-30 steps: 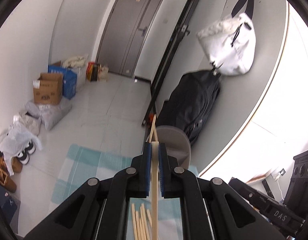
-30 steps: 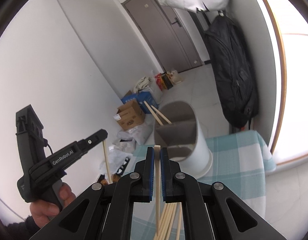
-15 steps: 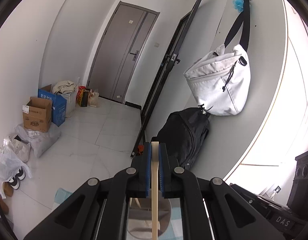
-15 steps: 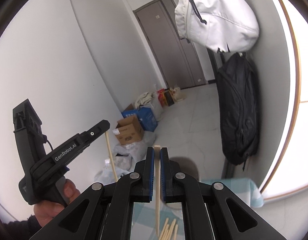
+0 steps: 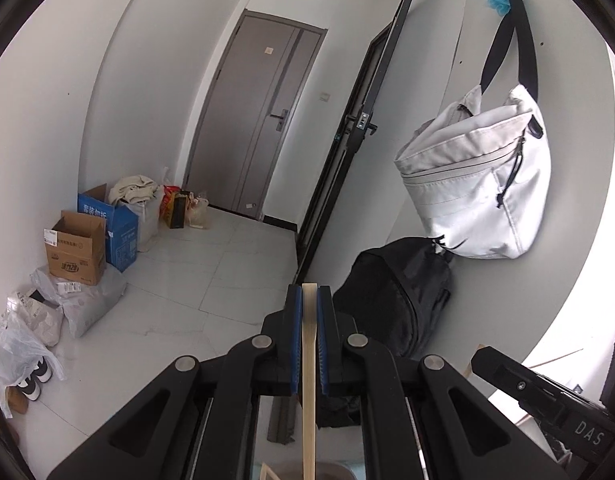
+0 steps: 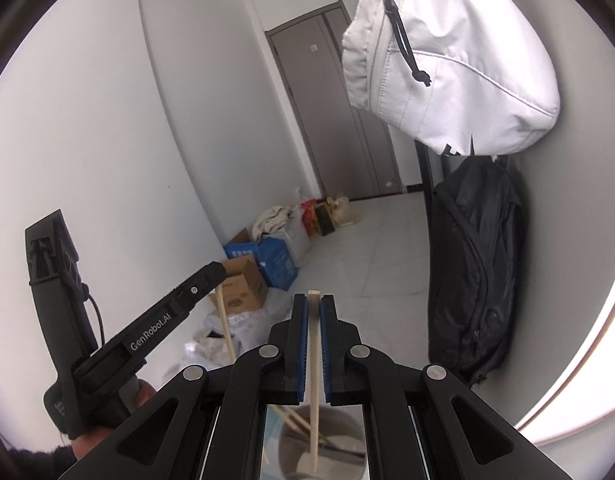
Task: Organize utensils
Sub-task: 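Raise both held chopsticks upright and carry them over the utensil holder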
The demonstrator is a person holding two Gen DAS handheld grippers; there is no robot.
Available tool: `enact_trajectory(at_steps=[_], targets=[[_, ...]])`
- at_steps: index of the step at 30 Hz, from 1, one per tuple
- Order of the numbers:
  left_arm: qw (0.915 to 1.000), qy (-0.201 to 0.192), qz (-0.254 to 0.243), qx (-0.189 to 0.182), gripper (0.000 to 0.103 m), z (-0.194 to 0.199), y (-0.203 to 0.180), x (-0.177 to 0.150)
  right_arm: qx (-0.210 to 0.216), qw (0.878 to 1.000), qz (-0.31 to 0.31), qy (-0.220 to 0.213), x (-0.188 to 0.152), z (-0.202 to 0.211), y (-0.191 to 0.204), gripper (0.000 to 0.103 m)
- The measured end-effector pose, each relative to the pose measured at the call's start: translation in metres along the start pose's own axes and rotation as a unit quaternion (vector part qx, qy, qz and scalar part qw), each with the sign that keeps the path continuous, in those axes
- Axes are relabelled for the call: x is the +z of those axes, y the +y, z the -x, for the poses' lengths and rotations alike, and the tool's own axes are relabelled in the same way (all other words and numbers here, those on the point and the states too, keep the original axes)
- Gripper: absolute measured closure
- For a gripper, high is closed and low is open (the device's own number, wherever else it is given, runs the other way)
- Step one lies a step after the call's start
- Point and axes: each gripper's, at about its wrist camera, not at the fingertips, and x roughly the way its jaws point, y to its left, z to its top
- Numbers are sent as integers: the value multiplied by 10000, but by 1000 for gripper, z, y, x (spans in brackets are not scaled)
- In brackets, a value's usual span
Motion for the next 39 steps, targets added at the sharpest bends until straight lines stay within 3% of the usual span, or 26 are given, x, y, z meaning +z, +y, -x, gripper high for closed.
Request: enact_trajectory(at_steps=[7, 17, 32, 39], targets=[[9996, -190, 93, 203, 100, -24, 8, -13, -102, 9999, 0, -67, 2, -26, -14, 98], [9993, -340, 18, 153, 100, -37, 12, -34, 19, 9998, 171, 138, -12, -56, -20, 98], [9992, -253, -305, -36, 99, -24, 14, -45, 272, 9979, 453, 362, -44, -64, -13, 98], [9992, 89, -230, -325, 100, -18, 21, -49, 399, 9965, 457, 568, -53, -69, -10, 96]])
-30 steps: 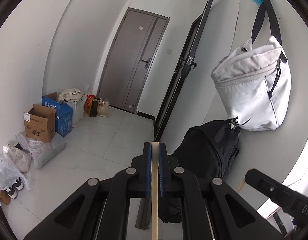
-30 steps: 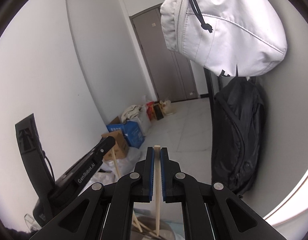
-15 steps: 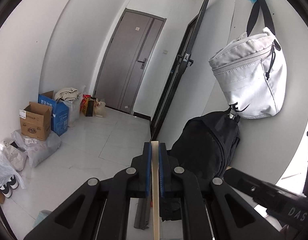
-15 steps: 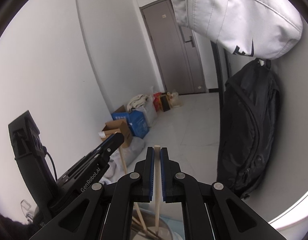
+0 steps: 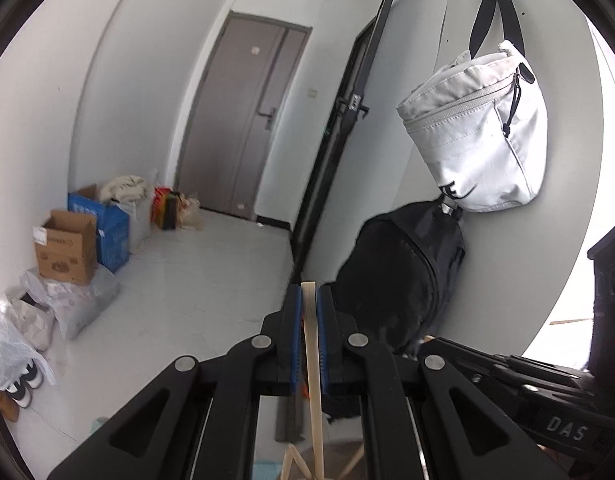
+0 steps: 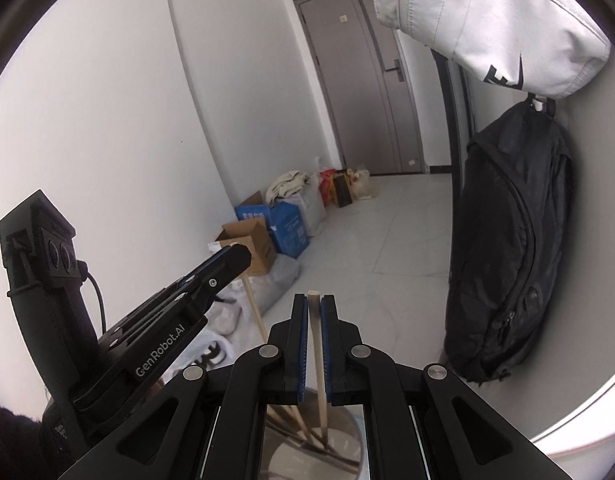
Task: Organize utensils
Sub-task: 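Raise both held chopsticks upright and carry them over the utensil holder, then open both tools to drop the chopsticks into the holder, then withdraw both open tools from the holder back toward the chopstick pile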
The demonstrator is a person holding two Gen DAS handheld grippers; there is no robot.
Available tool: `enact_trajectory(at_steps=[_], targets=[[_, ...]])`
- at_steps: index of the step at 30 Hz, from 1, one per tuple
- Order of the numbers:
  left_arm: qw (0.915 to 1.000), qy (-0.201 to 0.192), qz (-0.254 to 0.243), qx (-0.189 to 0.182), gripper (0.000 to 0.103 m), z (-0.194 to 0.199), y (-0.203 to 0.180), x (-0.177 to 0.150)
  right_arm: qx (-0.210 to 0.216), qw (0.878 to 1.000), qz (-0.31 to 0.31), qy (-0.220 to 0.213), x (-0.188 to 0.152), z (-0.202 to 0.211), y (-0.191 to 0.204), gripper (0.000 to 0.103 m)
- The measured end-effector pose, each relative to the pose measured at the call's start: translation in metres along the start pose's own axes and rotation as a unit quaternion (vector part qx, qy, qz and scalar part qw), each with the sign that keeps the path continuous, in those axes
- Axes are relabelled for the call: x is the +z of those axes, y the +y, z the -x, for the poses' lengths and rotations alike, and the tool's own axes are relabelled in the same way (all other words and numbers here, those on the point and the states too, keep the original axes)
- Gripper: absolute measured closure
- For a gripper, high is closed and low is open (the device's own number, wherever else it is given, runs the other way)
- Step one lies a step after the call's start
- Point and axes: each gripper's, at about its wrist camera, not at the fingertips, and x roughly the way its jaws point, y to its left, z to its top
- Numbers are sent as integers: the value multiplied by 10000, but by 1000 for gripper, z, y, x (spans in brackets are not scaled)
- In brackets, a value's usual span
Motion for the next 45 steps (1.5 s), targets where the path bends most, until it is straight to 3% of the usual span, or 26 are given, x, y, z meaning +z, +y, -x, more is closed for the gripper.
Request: enact_trajectory(at_steps=[5, 8, 11, 14, 27, 31, 38, 40, 42, 45], targets=[[9957, 751, 247, -492, 97, -3, 10, 2, 429, 9983, -336, 208, -6, -4, -2, 95], [9924, 1031, 474, -480, 75, -1, 18, 5, 590, 9964, -545, 276, -10, -1, -1, 93], [9936, 930, 485, -419, 61, 11, 20, 11, 504, 9966, -623, 217, -11, 8, 1, 84], [9951, 861, 409, -267, 56, 22, 17, 17, 405, 9968, -683, 101, -11, 22, 3, 69], [9958, 797, 456, -26, 50, 55, 3, 24, 215, 9978, -578, -252, -12, 80, 28, 53], [9962, 808, 319, 83, 39, 71, -5, 24, 203, 9979, -514, -328, -17, 98, 36, 50], [9953, 895, 239, 291, 38, 98, -14, 14, 166, 9975, -506, -470, -37, 123, 47, 37], [9951, 897, 162, 371, 36, 107, -16, 8, 153, 9972, -541, -494, -47, 128, 48, 35], [9951, 883, 109, 436, 27, 114, -17, 3, 119, 9971, -587, -467, -57, 132, 49, 30], [9945, 913, 43, 504, 26, 121, -18, -9, 91, 9973, -620, -393, -74, 136, 51, 28]])
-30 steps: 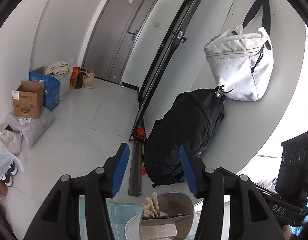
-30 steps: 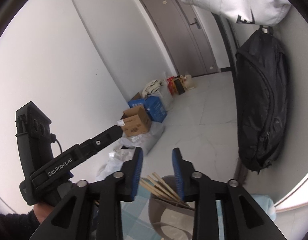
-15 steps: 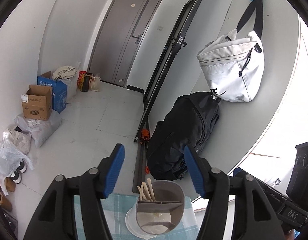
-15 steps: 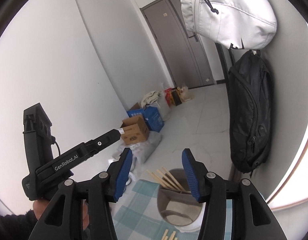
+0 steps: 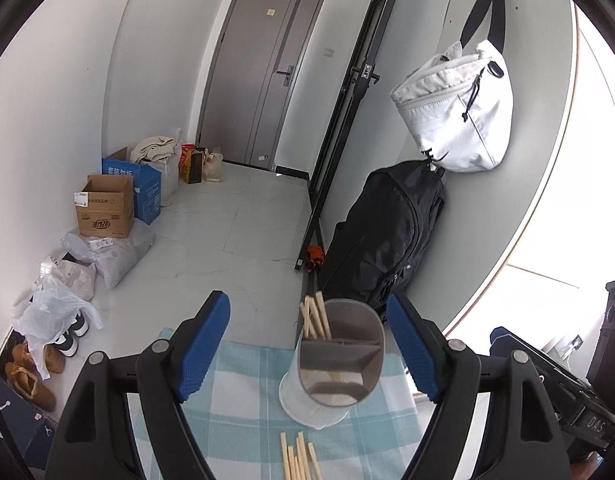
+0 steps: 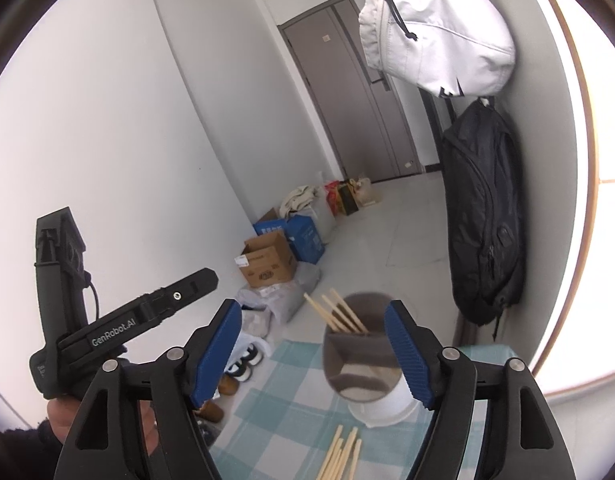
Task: Organize utensils
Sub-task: 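Withdraw both open tools from the holder back toward the chopstick pile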
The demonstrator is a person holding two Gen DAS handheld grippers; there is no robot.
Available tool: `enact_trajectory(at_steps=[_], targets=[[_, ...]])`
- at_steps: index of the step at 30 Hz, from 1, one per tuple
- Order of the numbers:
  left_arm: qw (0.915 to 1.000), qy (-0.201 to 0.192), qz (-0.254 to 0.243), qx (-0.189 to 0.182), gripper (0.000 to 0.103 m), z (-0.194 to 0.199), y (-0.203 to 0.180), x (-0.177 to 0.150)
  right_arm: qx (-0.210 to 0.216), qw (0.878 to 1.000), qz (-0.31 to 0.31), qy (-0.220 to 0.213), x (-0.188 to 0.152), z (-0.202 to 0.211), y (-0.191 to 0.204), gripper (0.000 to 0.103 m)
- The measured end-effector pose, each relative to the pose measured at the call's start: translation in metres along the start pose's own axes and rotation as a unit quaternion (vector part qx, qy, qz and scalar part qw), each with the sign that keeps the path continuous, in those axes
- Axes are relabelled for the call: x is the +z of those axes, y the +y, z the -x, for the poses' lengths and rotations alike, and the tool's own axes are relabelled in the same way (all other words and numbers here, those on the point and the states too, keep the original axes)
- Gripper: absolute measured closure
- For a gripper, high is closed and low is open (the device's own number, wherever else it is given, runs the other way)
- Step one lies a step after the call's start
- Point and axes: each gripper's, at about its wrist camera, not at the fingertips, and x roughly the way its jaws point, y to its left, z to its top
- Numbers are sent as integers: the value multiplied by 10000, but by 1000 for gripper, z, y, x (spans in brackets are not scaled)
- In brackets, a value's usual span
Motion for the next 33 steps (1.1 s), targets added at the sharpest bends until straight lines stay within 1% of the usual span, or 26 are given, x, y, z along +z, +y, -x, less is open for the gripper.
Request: enact_trajectory(at_steps=[1, 3, 9, 13, 16, 20, 22, 24, 26, 28, 31, 33], targets=[[10000, 67, -8, 18, 26, 0, 1, -6, -32, 10000, -8, 33, -7, 2, 0, 28], [9999, 155, 24, 13, 26, 0, 3, -13, -79, 9999, -40, 97, -17, 4, 1, 23], [9993, 325, 117, 150, 25, -1, 13, -38, -155, 9993, -117, 325, -47, 5, 0, 21], [9980, 535, 177, 289, 25, -7, 24, -60, -269, 9972, -149, 680, -72, -3, -4, 21], [9963, 721, 258, 377, 25, -14, 33, -73, -355, 9937, -199, 1040, -89, -15, -9, 21], [9938, 949, 323, 490, 25, -23, 44, -88, -503, 9854, -190, 1613, -110, -41, -14, 21], [9926, 1032, 350, 537, 25, -27, 49, -93, -540, 9797, -138, 1923, -119, -56, -16, 25], [9909, 1133, 420, 584, 25, -32, 56, -97, -572, 9734, -90, 2219, -128, -71, -16, 41], [9899, 1212, 439, 590, 25, -35, 61, -100, -623, 9680, -58, 2429, -136, -83, -18, 46], [9890, 1260, 444, 638, 25, -37, 66, -103, -676, 9635, -10, 2592, -143, -96, -19, 48], [9865, 1428, 544, 582, 25, -42, 72, -104, -800, 9546, 146, 2866, -151, -117, -20, 54], [9858, 1464, 539, 621, 25, -45, 77, -105, -933, 9481, 233, 3031, -155, -129, -22, 58]])
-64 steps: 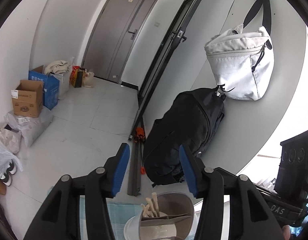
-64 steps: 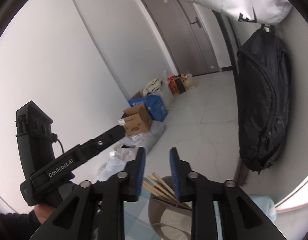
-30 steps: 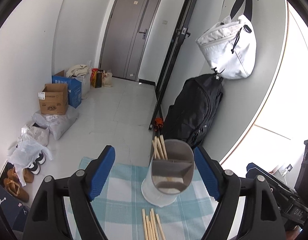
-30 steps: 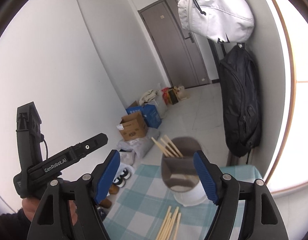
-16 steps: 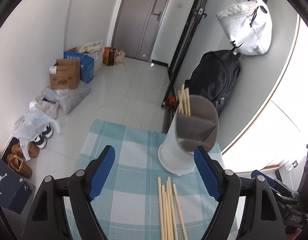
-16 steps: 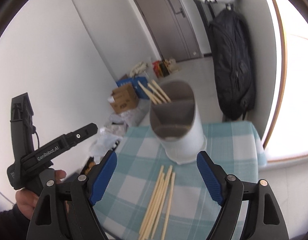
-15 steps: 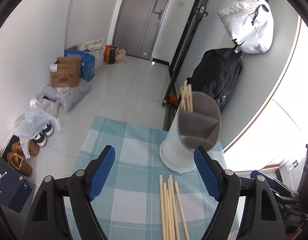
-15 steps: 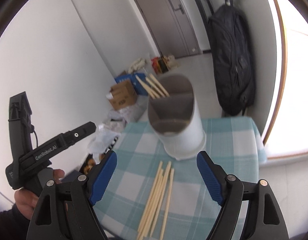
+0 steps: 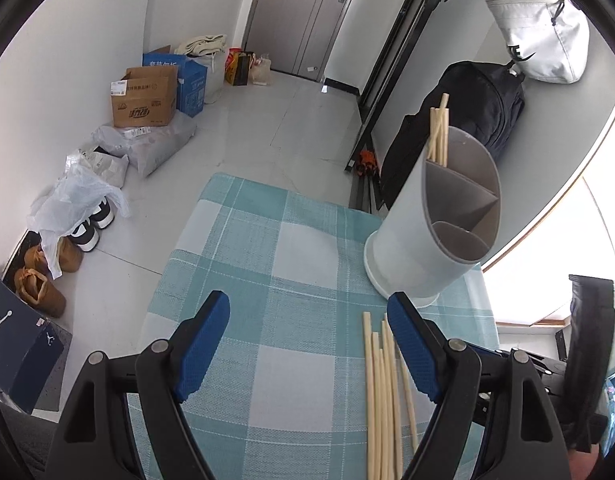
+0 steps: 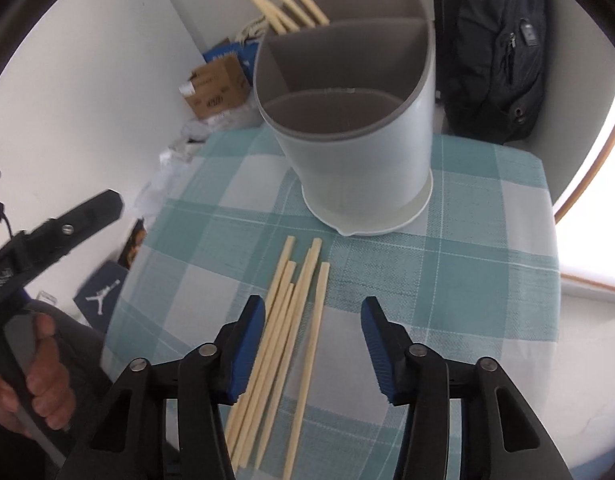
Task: Organize utensils
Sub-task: 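Withdraw both open tools from the holder back toward the chopstick pile, then lower the right tool onto the chopstick pile, close on one and lift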
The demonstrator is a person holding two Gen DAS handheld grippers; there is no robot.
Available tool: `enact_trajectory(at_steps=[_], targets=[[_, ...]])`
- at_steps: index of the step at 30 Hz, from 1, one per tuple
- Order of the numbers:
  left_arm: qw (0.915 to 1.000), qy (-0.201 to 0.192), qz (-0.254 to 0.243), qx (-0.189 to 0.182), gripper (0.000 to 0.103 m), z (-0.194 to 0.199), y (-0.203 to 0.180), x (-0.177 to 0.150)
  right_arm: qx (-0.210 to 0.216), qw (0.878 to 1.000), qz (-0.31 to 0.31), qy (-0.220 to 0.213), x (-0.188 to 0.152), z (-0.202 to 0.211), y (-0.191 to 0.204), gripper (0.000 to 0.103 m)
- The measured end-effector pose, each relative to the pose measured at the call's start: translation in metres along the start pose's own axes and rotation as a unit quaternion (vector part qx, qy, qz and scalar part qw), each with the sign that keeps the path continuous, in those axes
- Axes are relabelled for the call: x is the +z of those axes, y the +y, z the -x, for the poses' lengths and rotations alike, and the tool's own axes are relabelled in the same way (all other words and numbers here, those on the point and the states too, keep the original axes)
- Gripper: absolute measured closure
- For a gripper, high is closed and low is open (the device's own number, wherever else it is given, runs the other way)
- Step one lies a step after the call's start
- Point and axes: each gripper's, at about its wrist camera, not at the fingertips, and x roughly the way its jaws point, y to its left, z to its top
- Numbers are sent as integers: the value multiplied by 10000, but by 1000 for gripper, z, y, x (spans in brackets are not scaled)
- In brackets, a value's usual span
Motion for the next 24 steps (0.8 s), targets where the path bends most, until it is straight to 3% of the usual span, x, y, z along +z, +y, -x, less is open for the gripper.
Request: enact_trajectory(at_steps=[5, 9, 16, 18, 24], targets=[[9998, 119, 167, 80, 25, -5, 14, 2, -131, 9987, 7, 487, 11, -31, -1, 77], [9988, 172, 439, 138, 25, -5, 25, 4, -274, 9976, 172, 614, 16, -42, 4, 77], [9989, 125, 425, 139, 25, -2, 25, 5, -721, 9949, 373, 598, 26, -51, 13, 80], [9988, 141, 440, 137, 25, -2, 26, 5, -742, 9948, 370, 598, 26, -50, 13, 86], [9984, 181, 525, 86, 25, -3, 30, 8, -689, 9952, 265, 650, 20, -47, 5, 89]])
